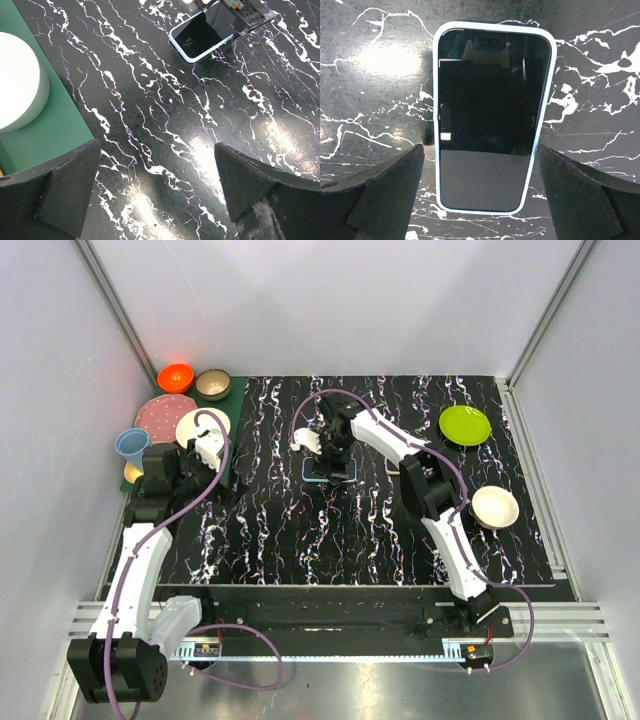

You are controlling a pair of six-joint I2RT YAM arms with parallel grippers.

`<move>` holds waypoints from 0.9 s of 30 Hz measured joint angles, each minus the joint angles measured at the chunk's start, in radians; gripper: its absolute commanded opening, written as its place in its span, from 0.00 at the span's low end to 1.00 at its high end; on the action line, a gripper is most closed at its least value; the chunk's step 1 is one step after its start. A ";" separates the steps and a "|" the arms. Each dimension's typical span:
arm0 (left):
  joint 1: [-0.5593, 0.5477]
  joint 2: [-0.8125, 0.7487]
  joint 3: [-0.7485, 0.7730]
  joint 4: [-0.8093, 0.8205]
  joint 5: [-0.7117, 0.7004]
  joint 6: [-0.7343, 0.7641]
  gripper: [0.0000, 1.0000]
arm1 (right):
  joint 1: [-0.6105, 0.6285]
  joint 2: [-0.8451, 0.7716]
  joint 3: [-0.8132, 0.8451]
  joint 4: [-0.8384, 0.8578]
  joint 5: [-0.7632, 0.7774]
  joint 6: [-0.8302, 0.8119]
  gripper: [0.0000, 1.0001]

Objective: Take the phone out of the phone case
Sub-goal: Pick up the phone at the center of the board.

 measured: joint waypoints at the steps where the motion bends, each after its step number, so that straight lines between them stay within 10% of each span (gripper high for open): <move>1: 0.001 0.001 0.000 0.000 0.000 0.000 0.99 | 0.003 0.003 0.003 0.003 0.000 0.000 1.00; 27: 0.013 0.001 0.000 0.000 0.026 0.000 0.99 | 0.032 0.132 0.220 -0.143 0.045 -0.003 1.00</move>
